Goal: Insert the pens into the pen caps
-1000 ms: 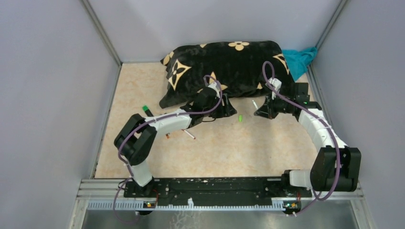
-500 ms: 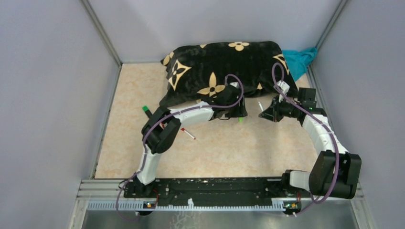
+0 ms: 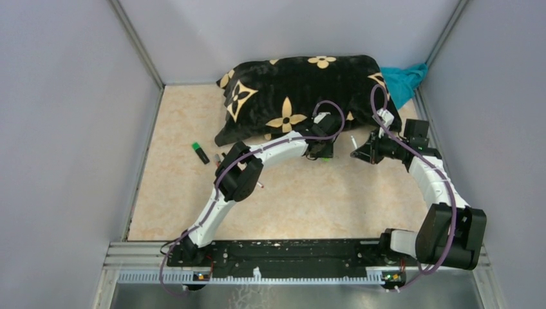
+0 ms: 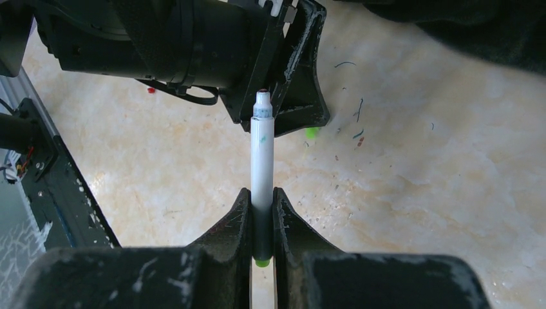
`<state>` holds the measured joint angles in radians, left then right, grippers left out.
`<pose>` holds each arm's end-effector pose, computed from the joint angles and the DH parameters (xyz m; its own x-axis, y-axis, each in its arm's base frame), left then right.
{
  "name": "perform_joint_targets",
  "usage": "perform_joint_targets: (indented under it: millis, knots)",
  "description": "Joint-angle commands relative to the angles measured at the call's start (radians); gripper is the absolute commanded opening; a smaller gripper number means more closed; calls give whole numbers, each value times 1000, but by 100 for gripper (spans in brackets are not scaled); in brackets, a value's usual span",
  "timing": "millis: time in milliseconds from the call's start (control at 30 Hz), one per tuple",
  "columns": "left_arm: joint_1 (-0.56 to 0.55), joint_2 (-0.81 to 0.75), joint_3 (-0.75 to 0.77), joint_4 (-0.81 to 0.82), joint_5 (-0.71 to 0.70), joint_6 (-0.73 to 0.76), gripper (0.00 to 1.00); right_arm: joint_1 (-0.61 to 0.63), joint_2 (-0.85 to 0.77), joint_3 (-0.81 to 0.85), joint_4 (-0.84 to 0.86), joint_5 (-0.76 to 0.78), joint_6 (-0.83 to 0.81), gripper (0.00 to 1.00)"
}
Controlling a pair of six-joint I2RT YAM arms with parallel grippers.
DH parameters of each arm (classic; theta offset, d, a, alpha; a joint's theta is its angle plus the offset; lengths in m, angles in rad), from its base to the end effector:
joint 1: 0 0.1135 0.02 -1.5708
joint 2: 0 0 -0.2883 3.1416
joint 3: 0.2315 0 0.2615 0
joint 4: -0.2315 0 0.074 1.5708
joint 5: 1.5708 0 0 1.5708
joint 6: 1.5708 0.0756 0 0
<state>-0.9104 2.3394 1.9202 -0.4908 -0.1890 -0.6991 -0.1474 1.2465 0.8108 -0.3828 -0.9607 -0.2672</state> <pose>0.3598 -0.4401 0.1549 -0.8244 0.0309 -0.5652 0.2279 0.9321 -0.2814 0.2706 0.0225 0.2481 -0.5725 -0.0679 -0.8171 -0.6438 0.6543 0.3968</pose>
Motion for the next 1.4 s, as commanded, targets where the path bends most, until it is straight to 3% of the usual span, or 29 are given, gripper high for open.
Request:
perform_joint_targets:
  millis: [0, 333, 800, 1367]
  knots:
    - [-17, 11, 39, -107, -87, 12, 47, -14, -25, -13, 45, -27, 3, 0]
    - [-30, -6, 39, -136, -94, -12, 49, -15, -22, -21, 48, -31, 3, 0]
    - [-27, -5, 69, -258, -69, -403, 55, -16, -24, -23, 47, -38, 2, 0]
    - [-10, 80, 143, -286, -31, -504, 45, -17, -28, -28, 48, -47, -1, 0]
